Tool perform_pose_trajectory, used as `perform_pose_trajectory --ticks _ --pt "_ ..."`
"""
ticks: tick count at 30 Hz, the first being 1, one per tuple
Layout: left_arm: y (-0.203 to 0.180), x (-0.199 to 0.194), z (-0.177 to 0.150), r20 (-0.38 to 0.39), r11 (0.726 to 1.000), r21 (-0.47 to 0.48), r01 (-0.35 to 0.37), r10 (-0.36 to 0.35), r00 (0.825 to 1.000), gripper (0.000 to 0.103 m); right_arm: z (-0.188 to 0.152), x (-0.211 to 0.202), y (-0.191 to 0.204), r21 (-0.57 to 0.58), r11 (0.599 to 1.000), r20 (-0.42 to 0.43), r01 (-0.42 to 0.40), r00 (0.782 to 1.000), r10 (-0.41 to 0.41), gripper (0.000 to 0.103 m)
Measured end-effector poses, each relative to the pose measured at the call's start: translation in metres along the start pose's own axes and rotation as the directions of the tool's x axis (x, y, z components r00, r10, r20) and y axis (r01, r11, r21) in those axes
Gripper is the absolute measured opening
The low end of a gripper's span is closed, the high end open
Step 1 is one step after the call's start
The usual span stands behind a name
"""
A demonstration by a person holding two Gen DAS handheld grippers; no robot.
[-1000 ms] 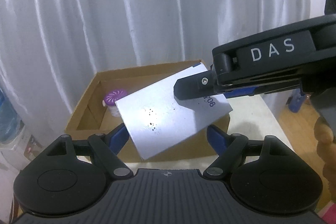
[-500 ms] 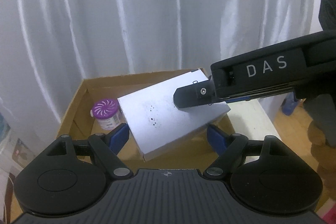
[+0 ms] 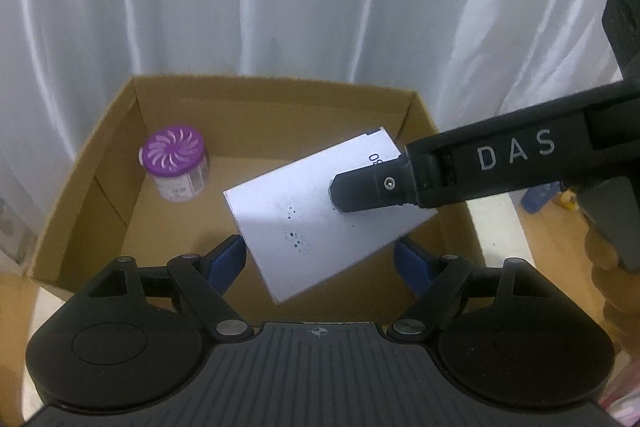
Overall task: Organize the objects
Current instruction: 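Carry the white box with the right gripper over the cardboard box, then lower the white box into the cardboard box and open the right gripper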
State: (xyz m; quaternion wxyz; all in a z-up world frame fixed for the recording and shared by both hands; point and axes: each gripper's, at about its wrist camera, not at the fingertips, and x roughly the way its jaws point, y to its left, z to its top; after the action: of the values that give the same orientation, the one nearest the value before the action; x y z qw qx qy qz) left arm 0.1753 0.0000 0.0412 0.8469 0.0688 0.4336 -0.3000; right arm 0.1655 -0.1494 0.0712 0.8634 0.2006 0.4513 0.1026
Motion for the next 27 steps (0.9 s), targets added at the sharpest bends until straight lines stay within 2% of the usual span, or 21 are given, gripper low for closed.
perform_pose_trajectory --ticks 10,18,27 --pt "0.007 0.028 0.005 -0.091 0.996 -0.072 0.050 -0.057 0.994 0.081 0.009 0.018 -0.004 -0.071 0.996 -0.131 0.048 0.990 -0.057 0.056" --pt "0.012 0.057 0.027 -0.125 0.992 -0.102 0.080 -0.093 0.988 0.081 0.030 0.027 -0.013 -0.117 0.987 -0.142 0.106 0.982 -0.122 0.056" --pt "0.010 0.087 0.044 -0.166 0.991 -0.101 0.091 -0.107 0.980 0.081 0.047 0.045 -0.022 -0.180 0.968 -0.171 0.173 0.964 -0.204 0.056"
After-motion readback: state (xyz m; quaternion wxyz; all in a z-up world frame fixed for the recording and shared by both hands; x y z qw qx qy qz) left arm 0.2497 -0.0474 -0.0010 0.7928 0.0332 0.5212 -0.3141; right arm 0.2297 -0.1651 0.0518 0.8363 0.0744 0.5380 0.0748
